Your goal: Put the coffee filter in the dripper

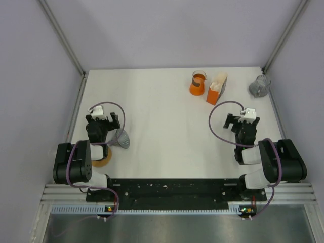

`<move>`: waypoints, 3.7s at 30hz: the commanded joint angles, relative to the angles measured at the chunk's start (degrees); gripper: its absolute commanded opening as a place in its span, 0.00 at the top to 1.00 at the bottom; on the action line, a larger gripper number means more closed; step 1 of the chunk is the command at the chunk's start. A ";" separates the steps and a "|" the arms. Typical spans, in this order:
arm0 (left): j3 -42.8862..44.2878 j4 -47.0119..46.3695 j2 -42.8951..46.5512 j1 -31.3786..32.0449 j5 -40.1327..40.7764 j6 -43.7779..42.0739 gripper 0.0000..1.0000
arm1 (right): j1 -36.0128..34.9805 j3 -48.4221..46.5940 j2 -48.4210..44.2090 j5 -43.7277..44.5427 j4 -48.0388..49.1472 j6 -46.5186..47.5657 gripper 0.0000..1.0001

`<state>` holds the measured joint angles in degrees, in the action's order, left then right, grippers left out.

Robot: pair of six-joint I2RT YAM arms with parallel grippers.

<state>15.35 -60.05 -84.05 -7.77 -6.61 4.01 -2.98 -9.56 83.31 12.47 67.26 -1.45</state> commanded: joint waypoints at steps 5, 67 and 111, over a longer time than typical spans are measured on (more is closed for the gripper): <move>1.52 -2.00 -0.24 0.12 -0.60 -0.85 0.01 | 0.08 -1.77 -2.26 -2.44 -0.79 1.01 0.01; 50.04 75.78 2.84 -2.78 -11.14 -5.95 0.15 | 24.69 -117.09 51.70 -8.78 -106.46 -18.68 0.86; 56.54 113.04 5.74 -2.86 -20.46 -31.25 0.21 | -36.57 -71.57 17.15 -26.44 -98.65 26.32 1.00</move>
<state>71.16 46.41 -80.23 -10.41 -28.84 -21.21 -38.65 -81.84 100.03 -11.84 -37.63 21.10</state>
